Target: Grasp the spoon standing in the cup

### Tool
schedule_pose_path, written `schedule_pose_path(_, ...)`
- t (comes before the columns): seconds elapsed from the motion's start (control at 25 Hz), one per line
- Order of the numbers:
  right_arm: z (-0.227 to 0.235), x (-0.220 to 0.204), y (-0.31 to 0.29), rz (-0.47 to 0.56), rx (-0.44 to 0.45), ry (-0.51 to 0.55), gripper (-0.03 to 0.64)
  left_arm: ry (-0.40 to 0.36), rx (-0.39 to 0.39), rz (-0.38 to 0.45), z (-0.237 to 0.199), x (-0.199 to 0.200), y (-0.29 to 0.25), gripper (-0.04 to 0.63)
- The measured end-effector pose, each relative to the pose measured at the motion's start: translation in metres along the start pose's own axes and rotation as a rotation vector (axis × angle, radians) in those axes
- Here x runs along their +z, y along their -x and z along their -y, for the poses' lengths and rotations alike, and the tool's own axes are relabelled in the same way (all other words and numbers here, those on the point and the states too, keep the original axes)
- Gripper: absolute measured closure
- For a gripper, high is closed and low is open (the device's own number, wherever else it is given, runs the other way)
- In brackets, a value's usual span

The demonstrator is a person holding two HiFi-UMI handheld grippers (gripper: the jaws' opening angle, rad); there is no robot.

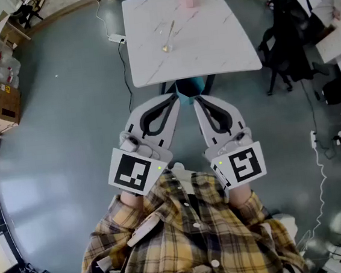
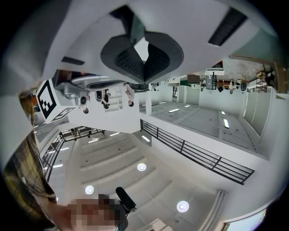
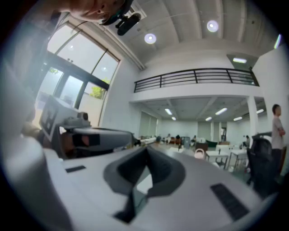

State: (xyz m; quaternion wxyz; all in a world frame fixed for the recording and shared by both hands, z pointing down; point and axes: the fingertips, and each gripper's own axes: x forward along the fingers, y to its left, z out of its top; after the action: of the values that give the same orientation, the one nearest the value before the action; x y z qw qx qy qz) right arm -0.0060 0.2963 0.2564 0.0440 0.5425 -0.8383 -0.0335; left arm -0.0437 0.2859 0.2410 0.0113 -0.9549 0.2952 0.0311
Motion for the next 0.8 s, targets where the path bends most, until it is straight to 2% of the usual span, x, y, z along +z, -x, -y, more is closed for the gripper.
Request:
schedule_pose_path(0.48,-0.006,-0.006,0.022,0.015,0.05,-0.002,0.583,-0.005,0.049,0.005,0.024,-0.004,0.011,0.58)
schedule_pose_path(0.8,-0.01,-0.011,0.009,0.008,0.054,-0.01,0.583,0.012,0.071,0.007,0.005,-0.011,0.016,0.58)
